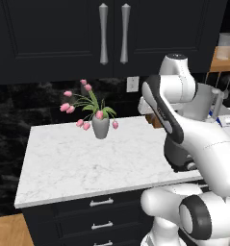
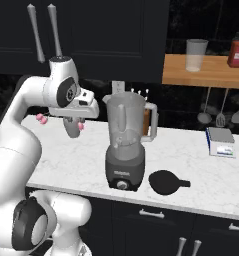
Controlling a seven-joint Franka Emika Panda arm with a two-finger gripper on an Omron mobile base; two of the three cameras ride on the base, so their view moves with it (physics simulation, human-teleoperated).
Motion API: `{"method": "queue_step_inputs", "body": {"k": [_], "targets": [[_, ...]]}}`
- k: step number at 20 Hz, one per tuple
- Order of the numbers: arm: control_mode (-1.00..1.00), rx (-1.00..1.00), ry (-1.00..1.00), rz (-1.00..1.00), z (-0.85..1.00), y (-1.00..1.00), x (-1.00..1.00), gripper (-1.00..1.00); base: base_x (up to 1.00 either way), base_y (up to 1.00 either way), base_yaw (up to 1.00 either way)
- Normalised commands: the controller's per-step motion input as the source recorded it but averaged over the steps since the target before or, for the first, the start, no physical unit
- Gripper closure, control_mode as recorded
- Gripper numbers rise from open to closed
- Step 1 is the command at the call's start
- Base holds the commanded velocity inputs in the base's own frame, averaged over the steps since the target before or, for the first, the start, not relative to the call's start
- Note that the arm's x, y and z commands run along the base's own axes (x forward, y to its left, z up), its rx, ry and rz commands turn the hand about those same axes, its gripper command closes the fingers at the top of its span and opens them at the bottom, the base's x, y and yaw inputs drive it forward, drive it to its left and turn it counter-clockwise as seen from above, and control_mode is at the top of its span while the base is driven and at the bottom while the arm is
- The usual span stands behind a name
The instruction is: Close the lid blender by securely placing the lid on top.
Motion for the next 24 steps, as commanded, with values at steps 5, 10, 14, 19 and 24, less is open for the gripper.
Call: {"method": "queue_step_inputs", "body": {"k": [5,10,14,19,24], "targets": [[-1.0,-0.03,-0.16,0.03,-0.02,0.05,-0.67,-1.0,0.0,0.0,0.0],[-1.0,-0.01,-0.32,0.02,-0.15,-0.09,-1.0,-1.0,0.0,0.0,0.0],[-1.0,0.0,-0.33,-0.12,-0.04,-0.47,-1.0,-1.0,0.0,0.0,0.0],[-1.0,0.04,-0.21,-0.27,0.03,-0.75,-1.0,-1.0,0.0,0.0,0.0],[-1.0,0.18,-0.13,-0.24,0.33,-0.99,-0.85,-1.0,0.0,0.0,0.0]]}}
